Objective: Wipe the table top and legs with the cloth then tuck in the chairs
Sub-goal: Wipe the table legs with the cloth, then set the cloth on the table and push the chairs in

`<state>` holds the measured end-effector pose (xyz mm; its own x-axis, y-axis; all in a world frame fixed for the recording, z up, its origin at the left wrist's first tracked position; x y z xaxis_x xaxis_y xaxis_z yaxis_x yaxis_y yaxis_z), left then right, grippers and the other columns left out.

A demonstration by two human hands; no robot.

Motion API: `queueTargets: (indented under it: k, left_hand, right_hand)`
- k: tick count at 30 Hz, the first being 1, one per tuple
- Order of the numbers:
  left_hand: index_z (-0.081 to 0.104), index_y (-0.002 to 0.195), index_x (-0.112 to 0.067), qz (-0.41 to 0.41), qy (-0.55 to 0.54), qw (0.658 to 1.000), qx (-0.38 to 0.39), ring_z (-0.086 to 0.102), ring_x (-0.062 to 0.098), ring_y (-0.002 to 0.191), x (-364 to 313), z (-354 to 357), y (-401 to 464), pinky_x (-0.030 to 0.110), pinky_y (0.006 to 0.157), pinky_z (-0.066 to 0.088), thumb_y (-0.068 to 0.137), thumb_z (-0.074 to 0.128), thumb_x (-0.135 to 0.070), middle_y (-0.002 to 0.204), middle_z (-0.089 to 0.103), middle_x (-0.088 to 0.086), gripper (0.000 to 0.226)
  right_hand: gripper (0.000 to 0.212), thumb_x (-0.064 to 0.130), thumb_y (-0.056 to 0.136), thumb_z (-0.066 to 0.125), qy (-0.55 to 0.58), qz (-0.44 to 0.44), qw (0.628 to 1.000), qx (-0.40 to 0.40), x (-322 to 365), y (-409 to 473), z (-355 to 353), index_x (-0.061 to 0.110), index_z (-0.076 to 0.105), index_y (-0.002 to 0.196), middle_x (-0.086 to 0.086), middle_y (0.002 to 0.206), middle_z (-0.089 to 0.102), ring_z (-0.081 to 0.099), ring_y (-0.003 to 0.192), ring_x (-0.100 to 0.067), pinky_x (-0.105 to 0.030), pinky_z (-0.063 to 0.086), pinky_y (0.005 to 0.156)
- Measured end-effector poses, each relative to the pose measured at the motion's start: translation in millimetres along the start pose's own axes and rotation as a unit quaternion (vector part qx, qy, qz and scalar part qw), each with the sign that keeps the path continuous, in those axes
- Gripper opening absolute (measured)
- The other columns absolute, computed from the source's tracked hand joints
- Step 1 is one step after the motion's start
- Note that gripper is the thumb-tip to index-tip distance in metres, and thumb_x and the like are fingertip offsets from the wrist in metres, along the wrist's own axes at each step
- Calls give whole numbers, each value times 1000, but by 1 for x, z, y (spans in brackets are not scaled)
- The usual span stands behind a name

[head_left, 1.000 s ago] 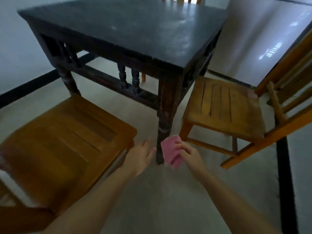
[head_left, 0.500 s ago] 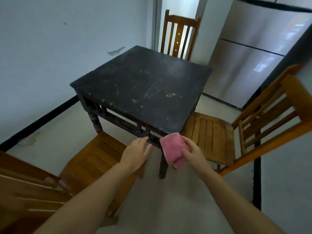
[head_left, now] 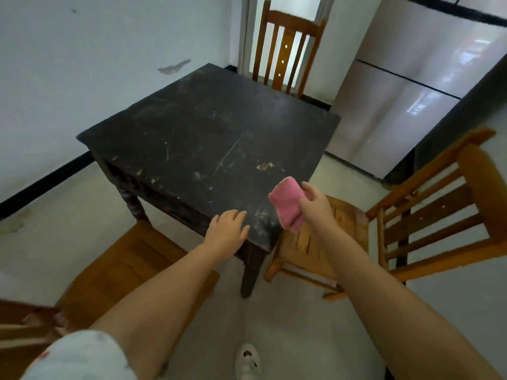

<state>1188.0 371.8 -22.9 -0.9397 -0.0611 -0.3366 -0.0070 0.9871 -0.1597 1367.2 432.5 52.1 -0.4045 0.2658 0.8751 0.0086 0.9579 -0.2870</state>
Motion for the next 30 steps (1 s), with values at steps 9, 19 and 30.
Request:
queueTargets:
  k: [9,19,30]
  left_hand:
    - [9,147,-25,-95,60,993,30,-5,20,143,19,47,20,42,113,-5,98,26,-44,156,0,3,55]
    - [4,147,-25,-99,86,990,41,-10,19,142,18,49,21,42,112,-8,98,20,-46,156,-5,2,56]
    - [19,146,-20,-102,43,991,-77,24,19,138,62,-52,-60,34,112,20,98,27,-44,150,28,4,53]
  right_hand:
    - [49,14,94,46,-314,-319,880,160,-20,66,69,40,36,134,13,143,32,22,137,-9,-44,15,116]
    - [54,32,101,27,-507,-305,772,231,-72,60,85,19,7,149,0,158,4,-6,145,-16,-45,-6,118]
    - [44,35,100,29,-454,-343,804,172,7,-7,99,19,34,141,-1,149,34,26,139,-20,-43,20,115]
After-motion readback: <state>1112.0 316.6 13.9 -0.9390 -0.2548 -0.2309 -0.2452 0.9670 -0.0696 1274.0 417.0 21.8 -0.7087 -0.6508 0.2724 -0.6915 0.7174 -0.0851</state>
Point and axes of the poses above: each hand's wrist, its own y-axis towards the middle knuckle, its own z-axis out of the palm, x = y × z, the point moved 3 cm from there along y, towards the middle knuckle
